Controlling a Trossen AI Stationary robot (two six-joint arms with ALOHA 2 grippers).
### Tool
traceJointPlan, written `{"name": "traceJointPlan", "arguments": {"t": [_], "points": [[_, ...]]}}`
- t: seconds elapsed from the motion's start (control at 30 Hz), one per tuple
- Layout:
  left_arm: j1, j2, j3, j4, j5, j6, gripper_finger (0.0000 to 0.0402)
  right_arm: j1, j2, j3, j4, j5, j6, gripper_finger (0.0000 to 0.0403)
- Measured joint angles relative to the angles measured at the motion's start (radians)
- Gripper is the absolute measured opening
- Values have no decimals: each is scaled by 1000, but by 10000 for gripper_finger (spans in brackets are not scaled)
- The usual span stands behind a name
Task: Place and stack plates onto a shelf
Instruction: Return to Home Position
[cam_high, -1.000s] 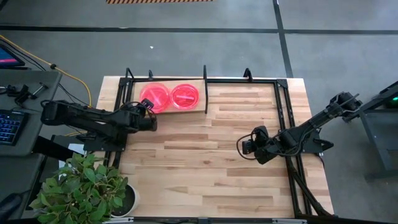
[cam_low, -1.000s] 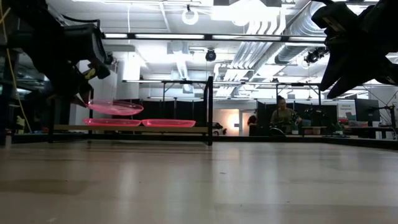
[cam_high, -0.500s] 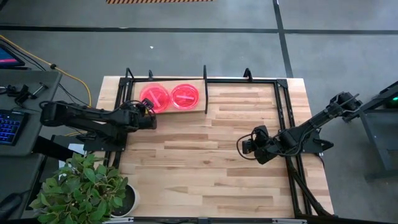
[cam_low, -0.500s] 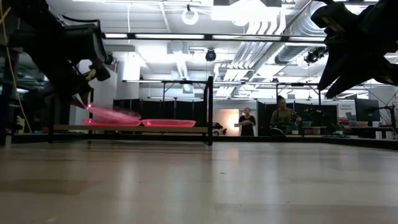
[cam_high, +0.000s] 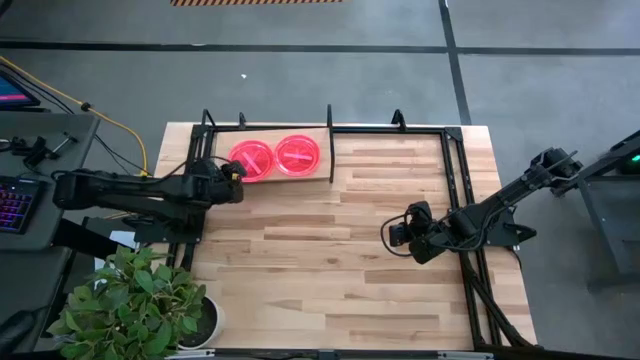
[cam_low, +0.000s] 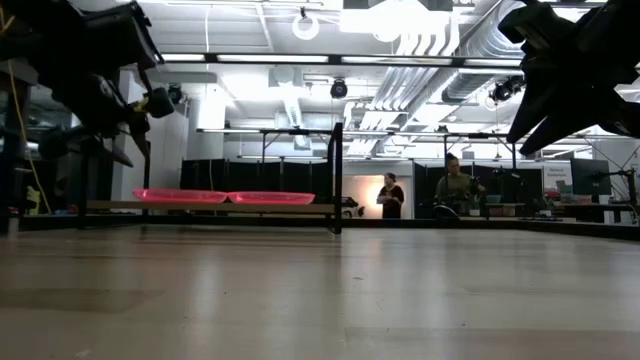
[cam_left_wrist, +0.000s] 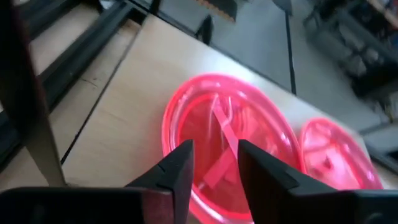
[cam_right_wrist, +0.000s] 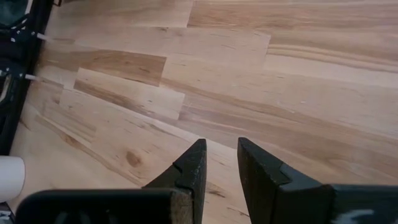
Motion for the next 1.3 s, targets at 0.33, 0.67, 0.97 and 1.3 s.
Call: {"name": "traceJointPlan", "arguments": {"t": [0.33, 0.67, 0.97, 1.3], "points": [[-38, -150, 0, 246, 259, 356, 132, 0, 0, 0, 60, 0, -18, 74], [-204, -141, 0, 1128, 730, 1012, 121, -8, 0, 0, 474, 0, -449, 74], [-299, -175, 0, 1260, 739, 1339, 8, -69, 0, 8, 892, 0, -909, 73], [-309, -349, 0, 963, 796, 1462, 1, -136, 0, 162, 847, 0, -1121, 73]]}}
